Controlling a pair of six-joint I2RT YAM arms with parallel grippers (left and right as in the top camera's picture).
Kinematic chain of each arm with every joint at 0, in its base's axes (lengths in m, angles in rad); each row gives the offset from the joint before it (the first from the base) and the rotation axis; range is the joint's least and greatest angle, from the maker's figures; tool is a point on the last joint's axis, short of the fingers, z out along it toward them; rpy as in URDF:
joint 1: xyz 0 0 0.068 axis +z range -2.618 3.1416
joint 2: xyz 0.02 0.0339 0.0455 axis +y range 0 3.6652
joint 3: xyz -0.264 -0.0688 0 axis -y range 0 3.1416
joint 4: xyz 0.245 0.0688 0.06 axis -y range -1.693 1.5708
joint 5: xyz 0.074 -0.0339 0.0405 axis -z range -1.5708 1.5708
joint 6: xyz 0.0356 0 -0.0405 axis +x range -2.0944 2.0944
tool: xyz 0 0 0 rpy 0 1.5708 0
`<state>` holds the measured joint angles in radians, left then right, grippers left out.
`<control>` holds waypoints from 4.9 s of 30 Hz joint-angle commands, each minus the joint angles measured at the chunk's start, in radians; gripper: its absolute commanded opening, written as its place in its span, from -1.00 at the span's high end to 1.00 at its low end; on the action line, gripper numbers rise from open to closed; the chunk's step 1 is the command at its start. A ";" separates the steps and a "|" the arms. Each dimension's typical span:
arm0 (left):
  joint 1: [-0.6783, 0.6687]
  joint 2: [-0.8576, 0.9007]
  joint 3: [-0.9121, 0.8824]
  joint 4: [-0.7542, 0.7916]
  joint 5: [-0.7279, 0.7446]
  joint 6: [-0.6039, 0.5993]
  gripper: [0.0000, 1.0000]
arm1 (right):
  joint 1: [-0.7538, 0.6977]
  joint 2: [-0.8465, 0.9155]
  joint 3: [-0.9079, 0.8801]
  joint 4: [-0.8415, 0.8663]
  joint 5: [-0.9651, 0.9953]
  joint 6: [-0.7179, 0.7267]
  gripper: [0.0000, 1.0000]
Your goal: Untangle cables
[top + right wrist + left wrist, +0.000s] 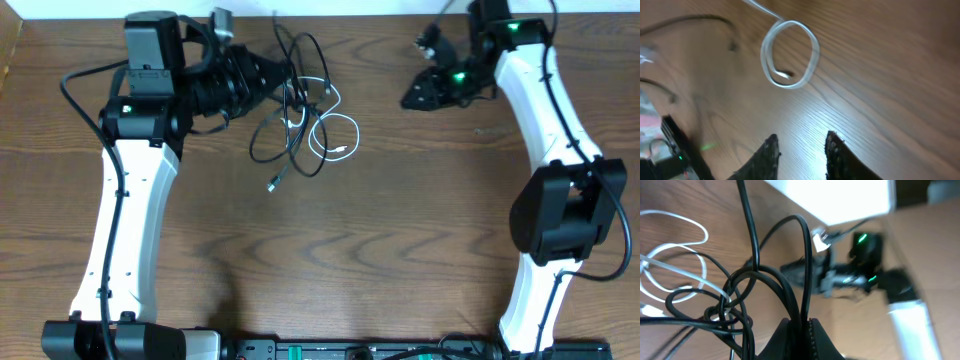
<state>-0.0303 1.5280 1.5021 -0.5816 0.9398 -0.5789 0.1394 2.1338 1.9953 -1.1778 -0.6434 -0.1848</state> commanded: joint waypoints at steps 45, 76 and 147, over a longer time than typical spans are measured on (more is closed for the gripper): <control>-0.001 0.007 0.007 -0.158 0.014 -0.081 0.84 | 0.412 -0.042 0.005 0.267 0.127 0.375 0.27; -0.026 0.008 0.007 -0.166 -0.010 0.027 0.85 | 0.377 -0.080 0.025 0.251 -0.053 0.165 0.08; -0.109 0.158 -0.022 -0.122 -0.145 -0.017 0.82 | 0.201 -0.054 -0.011 -0.008 0.163 0.220 0.98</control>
<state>-0.1169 1.6611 1.4872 -0.7300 0.8055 -0.5762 0.3393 2.1109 1.9850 -1.1851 -0.3931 0.0814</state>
